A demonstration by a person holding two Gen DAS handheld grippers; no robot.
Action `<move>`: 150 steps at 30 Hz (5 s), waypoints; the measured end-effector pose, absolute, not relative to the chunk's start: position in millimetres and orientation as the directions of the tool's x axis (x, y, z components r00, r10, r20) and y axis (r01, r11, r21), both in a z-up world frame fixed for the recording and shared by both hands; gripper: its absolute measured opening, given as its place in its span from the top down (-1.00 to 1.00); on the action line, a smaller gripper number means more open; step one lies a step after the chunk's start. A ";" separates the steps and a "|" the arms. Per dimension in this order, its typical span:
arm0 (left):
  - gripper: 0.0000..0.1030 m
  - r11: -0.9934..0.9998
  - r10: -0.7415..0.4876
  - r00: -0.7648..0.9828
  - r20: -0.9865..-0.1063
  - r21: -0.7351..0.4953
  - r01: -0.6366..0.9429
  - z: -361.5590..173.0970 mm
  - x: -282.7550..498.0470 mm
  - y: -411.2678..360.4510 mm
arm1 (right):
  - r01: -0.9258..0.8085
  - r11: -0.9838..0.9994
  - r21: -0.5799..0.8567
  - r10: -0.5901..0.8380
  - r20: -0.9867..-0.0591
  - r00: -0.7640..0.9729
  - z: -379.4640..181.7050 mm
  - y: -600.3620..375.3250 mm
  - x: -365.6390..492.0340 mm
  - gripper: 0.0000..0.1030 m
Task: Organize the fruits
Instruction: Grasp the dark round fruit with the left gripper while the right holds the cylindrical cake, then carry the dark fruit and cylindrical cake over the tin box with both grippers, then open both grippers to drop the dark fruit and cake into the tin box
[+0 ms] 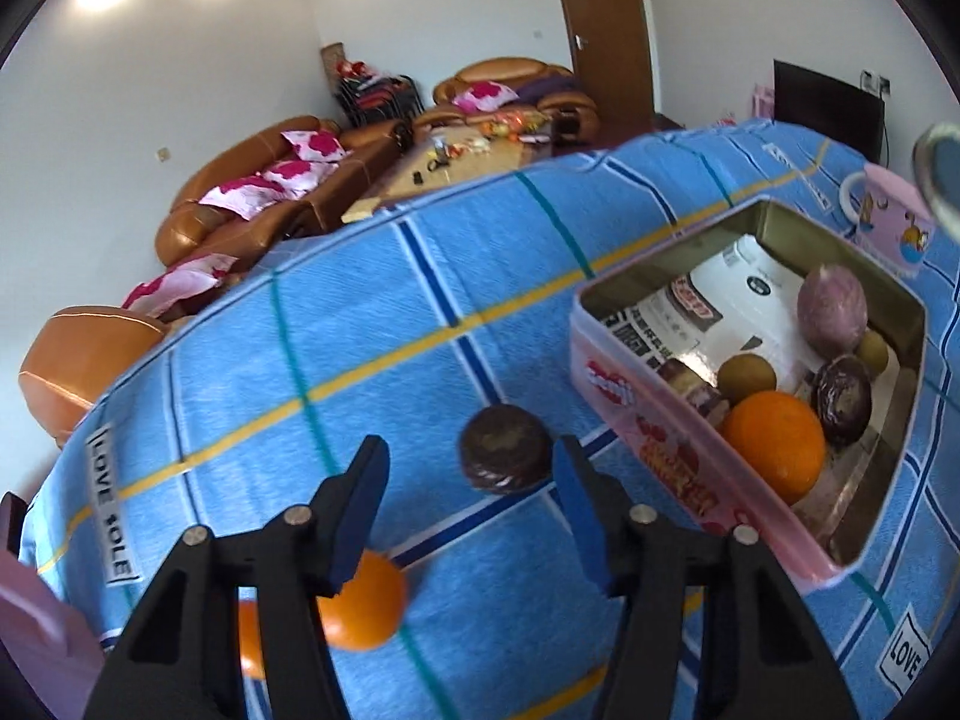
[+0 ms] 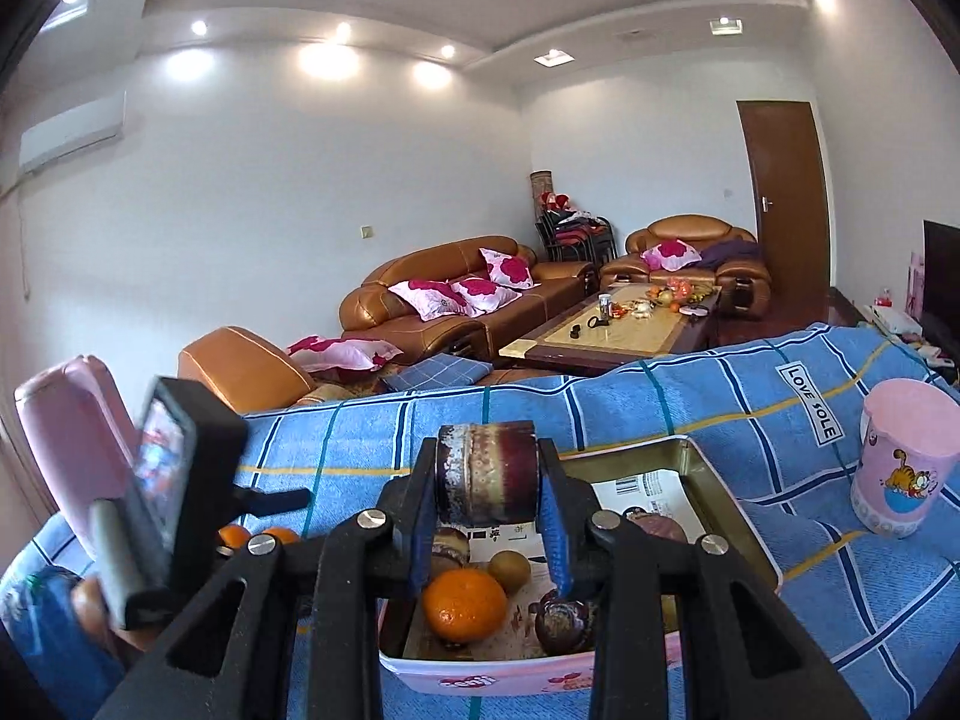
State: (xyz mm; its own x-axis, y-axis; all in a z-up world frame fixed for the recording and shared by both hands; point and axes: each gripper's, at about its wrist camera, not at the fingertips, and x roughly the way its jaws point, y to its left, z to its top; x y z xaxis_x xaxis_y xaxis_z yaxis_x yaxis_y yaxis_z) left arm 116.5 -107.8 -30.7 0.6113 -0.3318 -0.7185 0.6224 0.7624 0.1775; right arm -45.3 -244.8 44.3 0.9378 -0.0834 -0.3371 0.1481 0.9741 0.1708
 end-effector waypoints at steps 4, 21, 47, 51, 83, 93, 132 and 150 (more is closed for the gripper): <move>-0.04 0.748 -0.295 0.589 -0.753 0.202 0.632 -41.0 124.7 -121.7 | 0.157 0.972 0.175 -0.091 -0.336 0.937 44.9 -246.1 -46.7 0.39; 0.24 0.921 -0.249 0.728 -0.639 0.076 0.383 -4.8 88.7 -72.2 | 0.135 0.977 0.166 -0.076 -0.320 0.944 38.8 -239.3 -43.6 0.39; 0.23 0.990 -0.018 0.893 -0.450 0.114 0.078 4.8 17.9 -21.8 | 0.007 1.000 0.004 -0.005 -0.306 0.952 16.1 -181.9 -48.4 0.38; 0.23 0.991 -0.012 0.896 -0.443 0.114 0.069 5.0 14.2 -22.8 | 0.015 1.000 -0.003 -0.015 -0.307 0.952 16.5 -180.5 -48.8 0.38; 0.24 0.989 -0.062 0.869 -0.490 0.084 0.118 1.8 -4.2 -56.6 | 0.099 0.995 -0.008 -0.095 -0.341 0.935 15.9 -228.7 -65.4 0.38; 0.24 0.985 -0.118 0.866 -0.485 0.053 0.163 10.0 0.2 -74.7 | 0.164 0.986 0.002 -0.154 -0.334 0.930 19.6 -256.6 -63.9 0.38; 0.23 0.934 -0.320 0.737 -0.595 -0.065 0.352 -10.0 55.2 -194.9 | 0.247 0.969 -0.033 -0.231 -0.485 0.843 8.2 -313.5 -5.7 0.38; 0.23 0.938 -0.329 0.701 -0.633 -0.134 0.319 -18.8 64.2 -183.0 | 0.079 0.989 0.127 0.007 -0.562 0.827 -4.7 -314.8 10.7 0.37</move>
State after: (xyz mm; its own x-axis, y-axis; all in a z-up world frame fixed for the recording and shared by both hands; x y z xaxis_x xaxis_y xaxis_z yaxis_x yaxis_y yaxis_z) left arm 64.2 -183.0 -18.8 0.7010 -0.3287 -0.6329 0.3187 0.9383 -0.1343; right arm 10.7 -314.8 -4.7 0.8269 0.0065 -0.5623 0.0787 0.9888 0.1272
